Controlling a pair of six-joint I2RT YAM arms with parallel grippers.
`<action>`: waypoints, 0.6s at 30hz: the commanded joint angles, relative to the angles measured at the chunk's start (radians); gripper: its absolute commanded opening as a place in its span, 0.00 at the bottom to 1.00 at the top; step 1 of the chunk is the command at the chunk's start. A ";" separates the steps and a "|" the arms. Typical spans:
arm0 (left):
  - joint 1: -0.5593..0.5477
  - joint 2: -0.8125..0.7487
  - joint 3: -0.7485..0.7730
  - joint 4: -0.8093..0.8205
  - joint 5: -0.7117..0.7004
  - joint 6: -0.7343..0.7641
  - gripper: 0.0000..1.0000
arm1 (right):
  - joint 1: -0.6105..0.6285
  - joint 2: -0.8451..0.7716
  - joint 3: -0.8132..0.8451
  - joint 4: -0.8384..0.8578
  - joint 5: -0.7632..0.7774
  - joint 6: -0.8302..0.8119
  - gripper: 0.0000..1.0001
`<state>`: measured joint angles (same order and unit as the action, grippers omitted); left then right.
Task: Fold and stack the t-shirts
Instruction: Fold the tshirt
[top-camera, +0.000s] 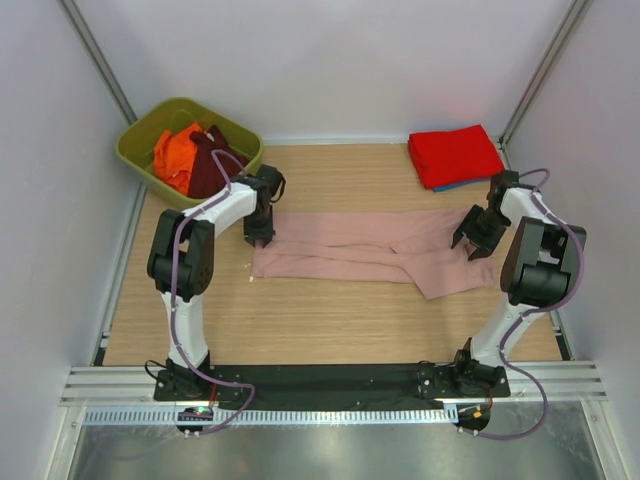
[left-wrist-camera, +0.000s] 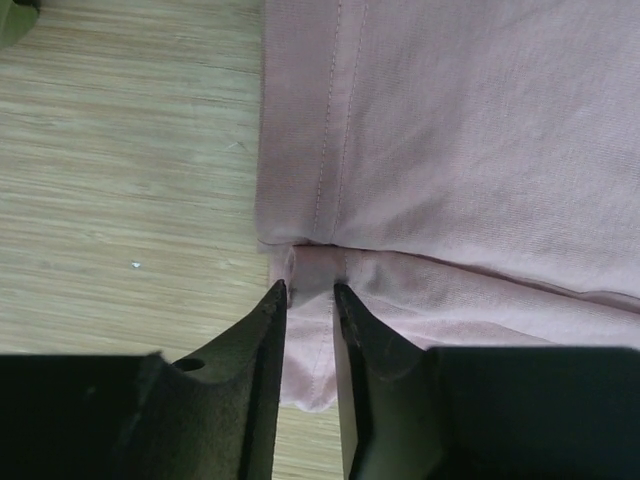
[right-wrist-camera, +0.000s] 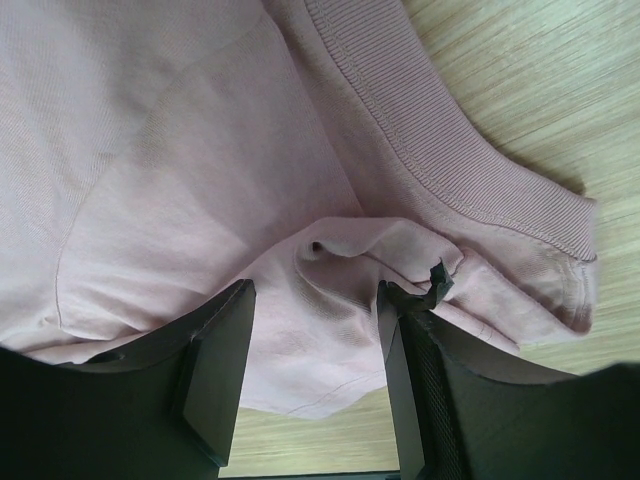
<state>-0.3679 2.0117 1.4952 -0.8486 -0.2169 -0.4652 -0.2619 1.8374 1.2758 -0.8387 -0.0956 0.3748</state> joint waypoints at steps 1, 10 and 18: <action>0.014 0.001 0.010 0.037 -0.013 -0.012 0.26 | 0.001 -0.001 0.034 -0.002 0.005 -0.005 0.59; 0.011 0.027 0.068 -0.010 -0.042 -0.007 0.00 | 0.000 -0.006 0.037 -0.019 0.037 -0.013 0.62; 0.006 -0.010 0.048 -0.029 -0.039 -0.012 0.00 | 0.001 -0.007 0.016 -0.007 0.022 -0.011 0.53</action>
<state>-0.3656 2.0396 1.5234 -0.8566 -0.2302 -0.4652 -0.2619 1.8397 1.2758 -0.8463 -0.0704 0.3683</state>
